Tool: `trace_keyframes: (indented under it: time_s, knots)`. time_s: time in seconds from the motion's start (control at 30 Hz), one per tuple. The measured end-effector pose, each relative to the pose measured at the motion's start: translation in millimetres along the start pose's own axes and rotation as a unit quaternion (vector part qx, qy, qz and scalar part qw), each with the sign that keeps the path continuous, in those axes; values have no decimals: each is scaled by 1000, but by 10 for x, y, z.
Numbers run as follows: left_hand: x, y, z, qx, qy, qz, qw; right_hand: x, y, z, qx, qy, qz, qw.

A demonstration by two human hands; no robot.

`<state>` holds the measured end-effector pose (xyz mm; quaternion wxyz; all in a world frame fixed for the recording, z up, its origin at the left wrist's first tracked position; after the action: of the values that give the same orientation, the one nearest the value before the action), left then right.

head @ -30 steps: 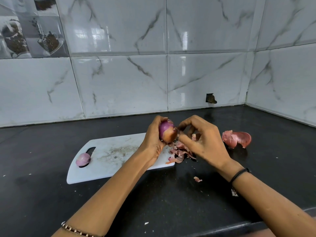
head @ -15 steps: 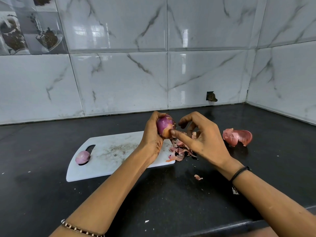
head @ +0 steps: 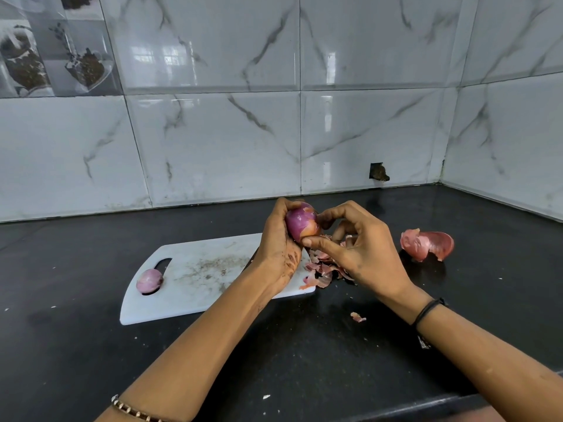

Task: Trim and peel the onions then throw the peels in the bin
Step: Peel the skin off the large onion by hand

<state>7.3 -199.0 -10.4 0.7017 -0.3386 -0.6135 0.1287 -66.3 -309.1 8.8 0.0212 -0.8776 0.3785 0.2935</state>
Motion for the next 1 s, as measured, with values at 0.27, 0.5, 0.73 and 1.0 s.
trace_keyframes:
  time_s: [0.27, 0.5, 0.73, 1.0]
  knots:
    - [-3, -26, 33, 5, -10, 1, 1000, 20, -20, 7, -16, -21, -19, 999]
    - [-46, 1, 5, 4, 16, 0, 1000, 29, -96, 49, -48, -15, -16, 999]
    - [-31, 0, 11, -9, 11, 18, 1000, 83, -54, 34, -31, -59, -27, 997]
    - [-27, -27, 28, -25, 23, 20, 999, 66, -62, 25, -34, -58, -38, 997]
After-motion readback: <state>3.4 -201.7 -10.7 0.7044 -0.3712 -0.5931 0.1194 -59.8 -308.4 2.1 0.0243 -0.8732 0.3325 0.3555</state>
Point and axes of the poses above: each hand's wrist, its own z-axis away from the middle knuckle, its own y-axis out of the back of the hand, x = y × z, the point moved 7 cm from there along -z, towards the middle knuckle, and after that the axes turned 12 degrees about x, right-handed, at the moved point
